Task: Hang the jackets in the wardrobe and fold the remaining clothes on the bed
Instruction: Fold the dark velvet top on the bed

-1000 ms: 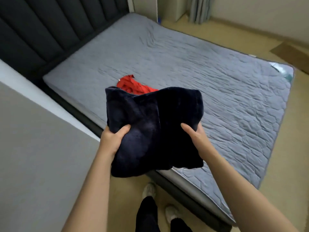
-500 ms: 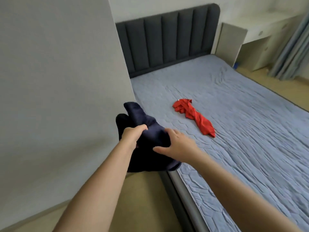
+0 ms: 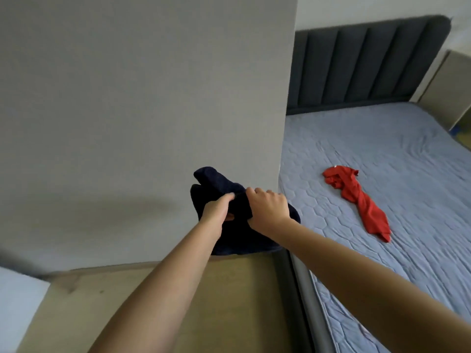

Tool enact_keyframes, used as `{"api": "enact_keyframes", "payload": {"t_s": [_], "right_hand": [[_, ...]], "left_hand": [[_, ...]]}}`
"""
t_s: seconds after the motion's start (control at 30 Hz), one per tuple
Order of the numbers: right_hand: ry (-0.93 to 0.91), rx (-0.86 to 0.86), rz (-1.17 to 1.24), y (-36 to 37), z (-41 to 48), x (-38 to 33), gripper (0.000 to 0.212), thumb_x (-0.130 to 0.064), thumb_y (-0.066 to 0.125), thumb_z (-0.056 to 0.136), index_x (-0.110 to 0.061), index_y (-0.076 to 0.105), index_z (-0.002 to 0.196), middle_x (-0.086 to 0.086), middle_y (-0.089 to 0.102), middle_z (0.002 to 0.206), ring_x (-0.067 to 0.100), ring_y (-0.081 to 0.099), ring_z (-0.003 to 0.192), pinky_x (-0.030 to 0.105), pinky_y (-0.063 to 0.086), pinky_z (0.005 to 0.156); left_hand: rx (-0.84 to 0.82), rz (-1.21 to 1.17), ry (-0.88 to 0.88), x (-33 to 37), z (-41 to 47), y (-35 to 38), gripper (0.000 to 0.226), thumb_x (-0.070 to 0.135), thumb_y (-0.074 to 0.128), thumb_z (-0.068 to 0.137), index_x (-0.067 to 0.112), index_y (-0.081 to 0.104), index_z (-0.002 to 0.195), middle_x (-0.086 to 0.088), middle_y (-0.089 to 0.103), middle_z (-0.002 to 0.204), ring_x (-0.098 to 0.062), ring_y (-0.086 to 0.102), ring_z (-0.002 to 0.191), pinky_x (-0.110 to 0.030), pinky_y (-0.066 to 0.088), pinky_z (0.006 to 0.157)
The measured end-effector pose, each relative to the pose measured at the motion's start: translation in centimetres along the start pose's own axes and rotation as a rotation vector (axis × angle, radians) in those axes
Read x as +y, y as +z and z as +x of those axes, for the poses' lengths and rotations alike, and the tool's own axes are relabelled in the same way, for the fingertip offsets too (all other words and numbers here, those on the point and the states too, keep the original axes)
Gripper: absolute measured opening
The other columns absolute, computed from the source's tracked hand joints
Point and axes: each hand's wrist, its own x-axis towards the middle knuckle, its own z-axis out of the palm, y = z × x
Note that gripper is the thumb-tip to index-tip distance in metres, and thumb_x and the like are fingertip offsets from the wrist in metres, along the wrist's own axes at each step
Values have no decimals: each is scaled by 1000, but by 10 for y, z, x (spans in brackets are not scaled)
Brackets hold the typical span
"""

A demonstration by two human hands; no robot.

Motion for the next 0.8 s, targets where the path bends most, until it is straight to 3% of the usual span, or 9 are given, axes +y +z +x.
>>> {"api": "enact_keyframes", "payload": {"t_s": [0.1,0.17,0.37,0.47,0.57,0.7,0.73,0.8], "right_hand": [[-98,-22,17,-11,18,-49,32,-29,60,77,-21,34,94,1,56,92,28,55,78,33,33,61],[-139,-73,18,-21,26,-91,30,-33,57,77,-22,32,90,1,55,88,26,47,72,32,35,61],[-224,-185,177,-56,32,-256,39,-44,65,69,-27,43,97,-1,49,83,27,49,77,29,35,59],[-339,-212,296,-80,23,-348,46,-45,68,68,-25,50,105,1,55,88,27,56,81,31,44,64],[-485,-224,407,-114,8,-434,50,-40,72,68,-22,57,111,4,61,97,26,59,85,32,48,71],[-620,-281,521,-160,-19,-533,45,-34,75,69,-20,59,109,3,61,98,19,59,79,25,45,66],[-644,-294,544,-168,-27,-555,43,-34,75,69,-21,59,106,2,61,98,16,59,76,23,45,62],[-672,-318,578,-180,-41,-591,42,-33,76,68,-22,59,105,2,61,96,13,59,74,21,44,57]], "left_hand": [[-23,-137,66,-26,-6,-65,38,47,48,92,13,65,86,-2,71,80,-20,63,88,-36,40,78],[-36,-224,43,-48,-14,-113,42,45,41,97,11,64,86,-4,69,89,-23,60,94,-39,37,90],[-229,-353,-169,-149,-59,-241,69,65,25,92,10,66,102,-5,74,98,-23,68,92,-36,47,79],[-272,-600,-215,-200,-81,-298,81,75,21,86,11,59,118,-7,72,107,-25,66,101,-39,48,82],[-192,-995,-227,-240,-102,-351,92,82,30,77,12,41,135,-15,68,113,-32,62,109,-46,48,88],[-125,-1596,14,-270,-121,-412,115,80,52,64,21,6,151,-28,52,128,-44,53,116,-58,47,88],[-135,-1728,114,-271,-125,-428,117,78,54,63,19,5,151,-30,49,130,-46,50,119,-61,45,88],[-182,-1902,379,-269,-134,-458,112,74,59,63,14,21,149,-29,46,135,-45,45,125,-62,39,92]]}}
